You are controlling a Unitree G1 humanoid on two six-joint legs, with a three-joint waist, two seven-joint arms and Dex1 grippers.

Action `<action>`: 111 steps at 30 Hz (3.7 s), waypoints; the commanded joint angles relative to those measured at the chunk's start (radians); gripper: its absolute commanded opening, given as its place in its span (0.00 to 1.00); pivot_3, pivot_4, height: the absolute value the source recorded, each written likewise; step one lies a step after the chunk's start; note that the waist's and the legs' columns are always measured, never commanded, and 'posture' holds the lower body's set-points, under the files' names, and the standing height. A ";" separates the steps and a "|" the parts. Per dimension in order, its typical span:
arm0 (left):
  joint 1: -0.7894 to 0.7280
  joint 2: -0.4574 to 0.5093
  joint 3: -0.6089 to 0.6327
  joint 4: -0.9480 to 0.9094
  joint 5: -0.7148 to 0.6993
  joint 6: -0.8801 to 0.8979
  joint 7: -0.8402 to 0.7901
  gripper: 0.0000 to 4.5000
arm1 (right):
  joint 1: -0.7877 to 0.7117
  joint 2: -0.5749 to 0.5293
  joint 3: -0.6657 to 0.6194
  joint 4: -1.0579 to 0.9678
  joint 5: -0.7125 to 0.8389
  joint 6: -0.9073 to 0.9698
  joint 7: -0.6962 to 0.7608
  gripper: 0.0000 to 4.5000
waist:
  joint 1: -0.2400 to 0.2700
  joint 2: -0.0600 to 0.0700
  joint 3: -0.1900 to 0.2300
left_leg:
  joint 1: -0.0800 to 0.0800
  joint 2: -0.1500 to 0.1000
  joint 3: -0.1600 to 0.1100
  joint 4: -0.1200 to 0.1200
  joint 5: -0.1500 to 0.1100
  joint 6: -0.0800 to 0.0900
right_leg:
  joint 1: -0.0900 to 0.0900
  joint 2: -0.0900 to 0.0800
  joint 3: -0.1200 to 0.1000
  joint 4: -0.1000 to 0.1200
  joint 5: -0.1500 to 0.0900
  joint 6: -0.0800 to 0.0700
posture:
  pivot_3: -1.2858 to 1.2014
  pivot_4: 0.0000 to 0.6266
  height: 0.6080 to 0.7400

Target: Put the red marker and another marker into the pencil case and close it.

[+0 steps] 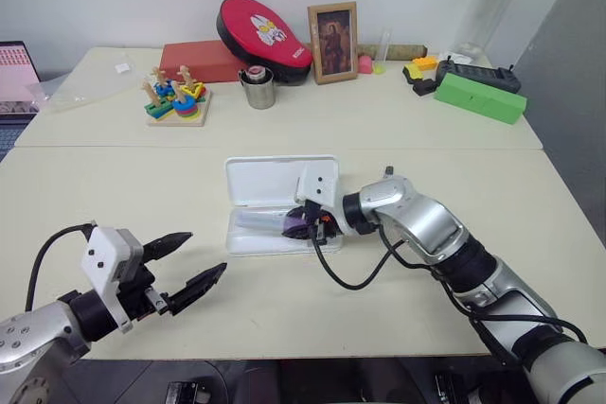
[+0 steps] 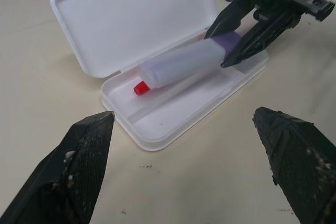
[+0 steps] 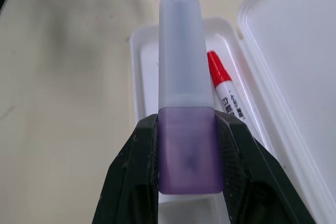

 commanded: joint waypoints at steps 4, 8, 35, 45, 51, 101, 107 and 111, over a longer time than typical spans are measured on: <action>-0.010 0.011 0.002 -0.034 -0.026 -0.009 0.031 1.00 | -0.008 0.025 0.026 -0.002 -0.056 -0.047 0.026 0.25 | -0.001 0.000 0.000 | 0.000 0.000 0.000 0.000 0.000 0.000 | 0.000 0.000 0.000 0.000 0.000 0.000 | 0.52 0.24 1.00; -0.027 0.016 -0.012 -0.028 -0.028 -0.009 0.042 1.00 | -0.006 0.038 0.030 0.011 -0.082 -0.065 0.031 0.25 | -0.001 0.000 0.000 | 0.000 0.000 0.000 0.000 0.000 0.000 | 0.000 0.000 0.000 0.000 0.000 0.000 | 0.52 0.24 1.00; -0.805 -0.118 -0.528 0.271 0.087 -0.044 0.125 1.00 | 0.047 0.085 -0.633 -0.013 0.008 0.155 -0.556 0.99 | 0.021 -0.001 -0.001 | 0.000 -0.001 -0.001 0.000 0.000 0.000 | 0.001 0.001 0.000 0.000 0.003 -0.001 | 0.52 0.24 1.00; -0.943 -0.203 -0.633 0.429 0.161 -0.132 0.058 1.00 | 0.190 0.185 -0.642 -0.032 -0.086 0.238 -0.825 0.99 | 0.017 0.000 0.000 | -0.001 -0.001 0.000 0.000 0.000 0.000 | 0.000 0.001 0.000 0.001 0.003 -0.002 | 0.52 0.24 1.00; -0.971 -0.217 -0.635 0.455 0.170 -0.142 0.038 1.00 | 0.201 0.204 -0.651 -0.003 -0.101 0.234 -0.881 0.73 | 0.016 0.000 0.000 | -0.001 -0.001 -0.001 0.000 0.000 0.000 | 0.000 0.001 0.000 0.001 0.003 -0.002 | 0.52 0.24 1.00; -0.583 0.132 -0.431 0.165 0.079 -0.047 -0.101 1.00 | 0.183 -0.168 -0.153 -0.118 0.041 -0.071 0.103 0.22 | 0.000 0.000 0.001 | -0.001 0.000 -0.001 0.001 0.000 0.000 | 0.001 0.001 0.000 0.000 0.000 0.002 | 0.52 0.24 1.00; -0.601 0.123 -0.442 0.175 0.083 -0.046 -0.100 1.00 | 0.169 -0.158 -0.182 -0.111 0.052 -0.070 0.094 0.51 | 0.000 0.000 0.001 | -0.001 0.000 -0.001 0.001 0.000 0.000 | 0.001 0.001 0.000 0.000 0.000 0.002 | 0.52 0.24 1.00; -0.598 0.104 -0.416 0.172 0.072 -0.030 -0.062 1.00 | 0.140 -0.122 -0.254 -0.105 0.106 -0.079 0.087 0.72 | 0.000 0.000 0.001 | -0.001 0.000 -0.001 0.001 0.000 0.000 | 0.001 0.001 0.000 0.000 0.000 0.002 | 0.52 0.24 1.00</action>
